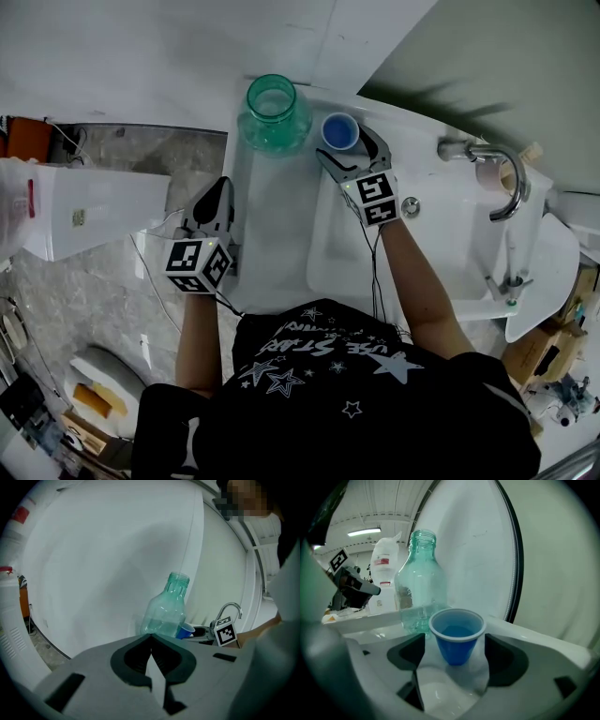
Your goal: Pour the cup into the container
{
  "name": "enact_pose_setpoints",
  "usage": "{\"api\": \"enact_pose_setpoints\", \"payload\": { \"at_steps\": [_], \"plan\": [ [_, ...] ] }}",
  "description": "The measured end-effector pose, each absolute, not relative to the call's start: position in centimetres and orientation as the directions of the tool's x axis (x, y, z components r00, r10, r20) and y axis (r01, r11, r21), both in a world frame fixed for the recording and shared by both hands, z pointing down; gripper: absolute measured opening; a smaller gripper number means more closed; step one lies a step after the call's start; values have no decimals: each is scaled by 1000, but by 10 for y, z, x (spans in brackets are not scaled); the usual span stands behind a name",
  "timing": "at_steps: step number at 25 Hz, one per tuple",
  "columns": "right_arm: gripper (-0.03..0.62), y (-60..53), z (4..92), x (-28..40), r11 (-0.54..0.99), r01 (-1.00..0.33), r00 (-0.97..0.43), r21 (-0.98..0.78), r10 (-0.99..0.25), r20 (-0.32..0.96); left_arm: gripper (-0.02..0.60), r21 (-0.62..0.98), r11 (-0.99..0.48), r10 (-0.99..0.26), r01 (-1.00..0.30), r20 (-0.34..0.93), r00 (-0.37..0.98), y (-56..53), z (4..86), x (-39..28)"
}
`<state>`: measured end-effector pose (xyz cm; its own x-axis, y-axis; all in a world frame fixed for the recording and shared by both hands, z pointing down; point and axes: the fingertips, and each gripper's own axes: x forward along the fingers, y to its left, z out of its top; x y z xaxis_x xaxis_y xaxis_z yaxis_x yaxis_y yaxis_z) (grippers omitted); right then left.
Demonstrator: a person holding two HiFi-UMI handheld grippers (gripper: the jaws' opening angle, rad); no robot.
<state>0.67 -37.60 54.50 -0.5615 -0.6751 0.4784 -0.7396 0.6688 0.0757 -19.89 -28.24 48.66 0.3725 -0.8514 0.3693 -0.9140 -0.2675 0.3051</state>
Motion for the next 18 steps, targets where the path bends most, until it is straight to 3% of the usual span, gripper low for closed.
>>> {"api": "enact_pose_setpoints", "payload": {
  "at_steps": [18],
  "plan": [
    [385,-387,547,3,643,-765,-536,24,-658,528,11,346,-297,-821,-890,383,423,-282,497,-189]
  ]
}}
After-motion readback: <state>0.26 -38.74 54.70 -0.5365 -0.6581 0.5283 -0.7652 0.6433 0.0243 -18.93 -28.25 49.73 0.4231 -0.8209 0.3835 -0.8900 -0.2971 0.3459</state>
